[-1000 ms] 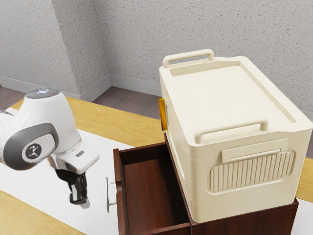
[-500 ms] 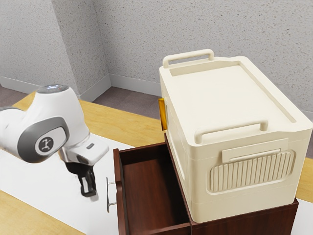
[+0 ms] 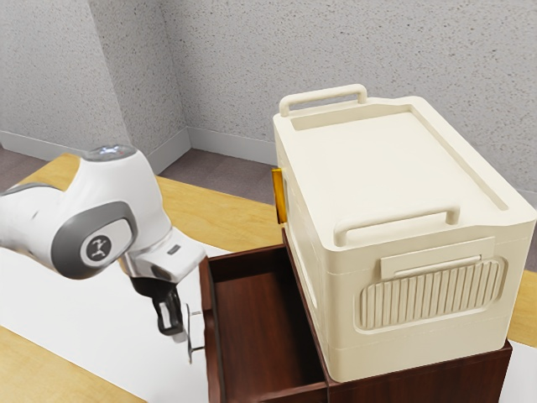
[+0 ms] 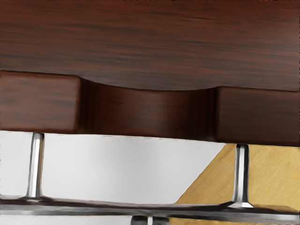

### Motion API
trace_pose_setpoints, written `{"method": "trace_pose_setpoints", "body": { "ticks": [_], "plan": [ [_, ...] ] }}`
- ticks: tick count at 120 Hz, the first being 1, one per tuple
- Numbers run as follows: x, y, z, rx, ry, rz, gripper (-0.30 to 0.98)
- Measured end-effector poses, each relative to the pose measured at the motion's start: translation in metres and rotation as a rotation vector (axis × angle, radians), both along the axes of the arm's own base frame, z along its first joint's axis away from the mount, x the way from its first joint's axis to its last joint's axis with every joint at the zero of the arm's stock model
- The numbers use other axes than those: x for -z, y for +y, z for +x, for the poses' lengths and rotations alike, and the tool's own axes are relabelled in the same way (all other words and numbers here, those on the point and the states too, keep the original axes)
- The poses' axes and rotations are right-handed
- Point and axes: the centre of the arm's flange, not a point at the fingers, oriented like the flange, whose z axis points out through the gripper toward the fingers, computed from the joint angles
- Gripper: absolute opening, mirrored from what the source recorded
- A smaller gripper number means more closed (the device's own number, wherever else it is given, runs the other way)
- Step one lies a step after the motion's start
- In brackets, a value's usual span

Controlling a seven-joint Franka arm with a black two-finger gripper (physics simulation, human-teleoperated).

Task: Push the drawer handle with one arm to close the drawer

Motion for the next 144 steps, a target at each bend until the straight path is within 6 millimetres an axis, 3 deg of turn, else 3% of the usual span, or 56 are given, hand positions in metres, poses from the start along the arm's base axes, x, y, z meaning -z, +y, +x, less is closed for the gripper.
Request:
{"method": "trace_pose_setpoints", "body": {
  "ticks": [144],
  "plan": [
    [0.008,-0.060,0.049,0.034,-0.029,-0.064,-0.10]
  ]
}}
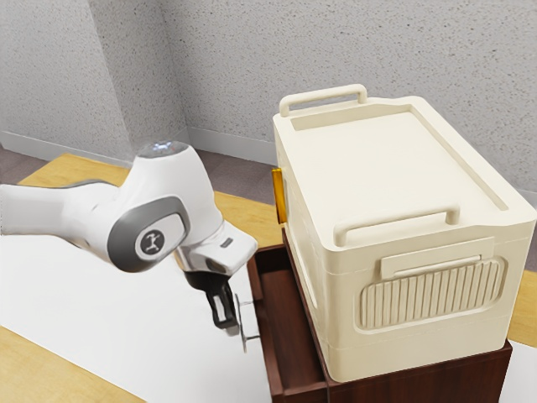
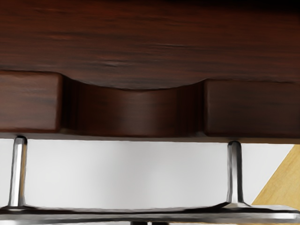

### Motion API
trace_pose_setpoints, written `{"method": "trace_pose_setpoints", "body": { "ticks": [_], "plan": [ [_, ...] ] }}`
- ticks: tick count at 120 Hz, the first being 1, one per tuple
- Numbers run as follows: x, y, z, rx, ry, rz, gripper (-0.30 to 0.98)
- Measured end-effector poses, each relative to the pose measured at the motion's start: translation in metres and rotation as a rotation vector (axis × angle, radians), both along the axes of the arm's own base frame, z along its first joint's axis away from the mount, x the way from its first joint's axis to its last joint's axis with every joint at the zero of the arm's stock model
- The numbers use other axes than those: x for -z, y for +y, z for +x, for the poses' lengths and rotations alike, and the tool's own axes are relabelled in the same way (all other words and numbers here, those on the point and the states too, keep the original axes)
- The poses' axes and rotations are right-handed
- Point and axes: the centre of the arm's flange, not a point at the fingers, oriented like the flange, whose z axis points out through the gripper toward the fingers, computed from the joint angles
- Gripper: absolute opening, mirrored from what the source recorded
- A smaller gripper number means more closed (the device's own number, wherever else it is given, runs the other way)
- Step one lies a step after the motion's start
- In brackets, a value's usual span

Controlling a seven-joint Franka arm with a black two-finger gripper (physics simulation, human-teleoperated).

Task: Push the drawer handle with one arm to close the drawer

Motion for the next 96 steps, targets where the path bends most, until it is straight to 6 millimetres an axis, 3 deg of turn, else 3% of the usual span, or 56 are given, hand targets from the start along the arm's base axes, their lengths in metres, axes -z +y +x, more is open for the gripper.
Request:
{"method": "trace_pose_setpoints", "body": {
  "ticks": [96],
  "plan": [
    [0.001,-0.035,0.036,0.016,-0.023,-0.066,-0.10]
  ]
}}
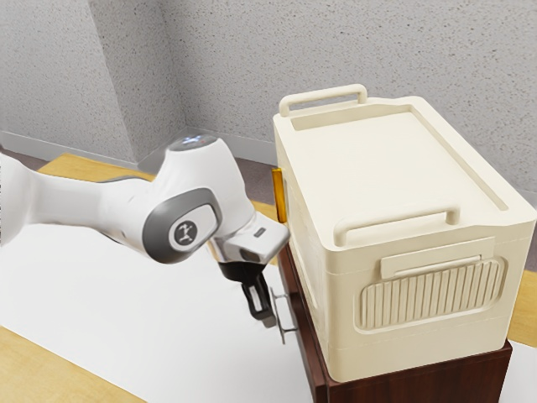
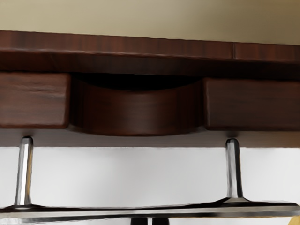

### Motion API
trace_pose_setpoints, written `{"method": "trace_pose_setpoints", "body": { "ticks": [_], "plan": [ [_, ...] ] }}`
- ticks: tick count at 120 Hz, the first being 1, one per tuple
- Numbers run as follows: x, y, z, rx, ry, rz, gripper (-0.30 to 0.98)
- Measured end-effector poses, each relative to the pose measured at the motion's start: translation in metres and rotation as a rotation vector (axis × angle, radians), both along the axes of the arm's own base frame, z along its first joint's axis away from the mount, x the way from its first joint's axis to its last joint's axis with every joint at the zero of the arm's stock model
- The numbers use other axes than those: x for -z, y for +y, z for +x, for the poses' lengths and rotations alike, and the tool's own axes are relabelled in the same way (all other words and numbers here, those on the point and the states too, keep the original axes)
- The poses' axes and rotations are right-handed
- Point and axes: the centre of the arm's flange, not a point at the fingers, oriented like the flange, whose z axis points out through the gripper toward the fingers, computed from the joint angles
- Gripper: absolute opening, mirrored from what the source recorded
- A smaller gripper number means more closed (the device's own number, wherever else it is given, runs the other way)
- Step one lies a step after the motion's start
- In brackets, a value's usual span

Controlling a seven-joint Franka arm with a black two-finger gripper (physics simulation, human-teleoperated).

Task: Push the drawer handle with one arm to close the drawer

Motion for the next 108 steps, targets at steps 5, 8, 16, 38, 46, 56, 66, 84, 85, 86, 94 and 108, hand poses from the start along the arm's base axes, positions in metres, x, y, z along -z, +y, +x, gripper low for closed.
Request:
{"method": "trace_pose_setpoints", "body": {
  "ticks": [5,8,16,38,46,56,66,84,85,86,94,108],
  "plan": [
    [0.000,-0.001,0.001,0.000,0.000,-0.002,-0.10],
    [0.000,-0.002,0.002,0.001,0.000,-0.004,-0.10],
    [0.002,-0.006,0.004,0.008,0.003,-0.009,-0.10],
    [0.004,-0.010,0.008,0.030,0.004,-0.014,-0.10],
    [0.006,-0.010,0.009,0.037,0.004,-0.015,-0.10],
    [0.008,-0.010,0.011,0.057,0.003,-0.016,-0.10],
    [0.007,-0.009,0.013,0.077,-0.002,-0.012,-0.10],
    [0.007,-0.008,0.017,0.118,-0.014,-0.006,-0.10],
    [0.007,-0.008,0.018,0.122,-0.015,-0.006,-0.10],
    [0.007,-0.008,0.018,0.127,-0.016,-0.006,-0.10],
    [0.008,-0.007,0.022,0.151,-0.022,-0.008,-0.11],
    [0.011,-0.001,0.020,0.106,-0.008,-0.015,-0.10]
  ]
}}
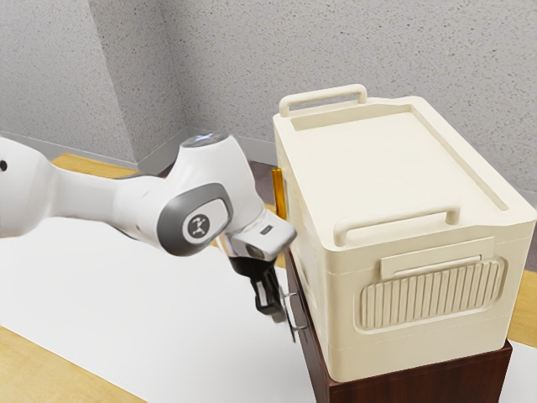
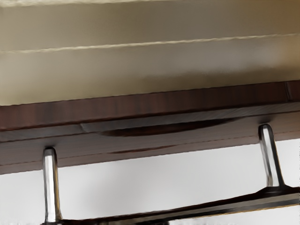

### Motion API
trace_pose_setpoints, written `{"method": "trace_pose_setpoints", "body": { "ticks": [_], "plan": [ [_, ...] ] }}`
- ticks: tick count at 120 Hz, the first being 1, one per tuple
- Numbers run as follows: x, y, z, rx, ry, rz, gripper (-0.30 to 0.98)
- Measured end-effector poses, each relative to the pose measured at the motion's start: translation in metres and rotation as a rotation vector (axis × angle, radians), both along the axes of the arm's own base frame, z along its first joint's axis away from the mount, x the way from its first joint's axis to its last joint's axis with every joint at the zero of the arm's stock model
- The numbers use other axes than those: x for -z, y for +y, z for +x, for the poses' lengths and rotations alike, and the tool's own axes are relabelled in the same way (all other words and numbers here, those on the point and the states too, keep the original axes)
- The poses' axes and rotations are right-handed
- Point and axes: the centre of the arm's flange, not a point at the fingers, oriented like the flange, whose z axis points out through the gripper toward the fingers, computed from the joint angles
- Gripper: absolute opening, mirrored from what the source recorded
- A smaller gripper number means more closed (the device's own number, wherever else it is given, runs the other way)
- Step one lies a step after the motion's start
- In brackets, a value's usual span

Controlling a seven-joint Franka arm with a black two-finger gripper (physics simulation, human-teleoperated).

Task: Push the drawer handle with one arm to close the drawer

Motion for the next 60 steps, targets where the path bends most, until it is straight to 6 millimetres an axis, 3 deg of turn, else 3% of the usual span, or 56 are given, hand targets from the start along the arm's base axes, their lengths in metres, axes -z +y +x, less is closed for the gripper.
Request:
{"method": "trace_pose_setpoints", "body": {
  "ticks": [8,20,34,46,53,60],
  "plan": [
    [-0.002,0.005,-0.011,-0.018,-0.002,0.013,-0.10],
    [-0.029,0.026,-0.035,-0.068,-0.047,0.043,-0.10],
    [-0.085,0.052,-0.071,-0.122,-0.137,0.051,-0.09],
    [-0.128,0.084,-0.086,-0.180,-0.171,0.002,0.14],
    [-0.170,0.092,-0.101,-0.163,-0.211,-0.007,0.26],
    [-0.240,0.098,-0.115,-0.160,-0.257,-0.012,0.36]
  ]
}}
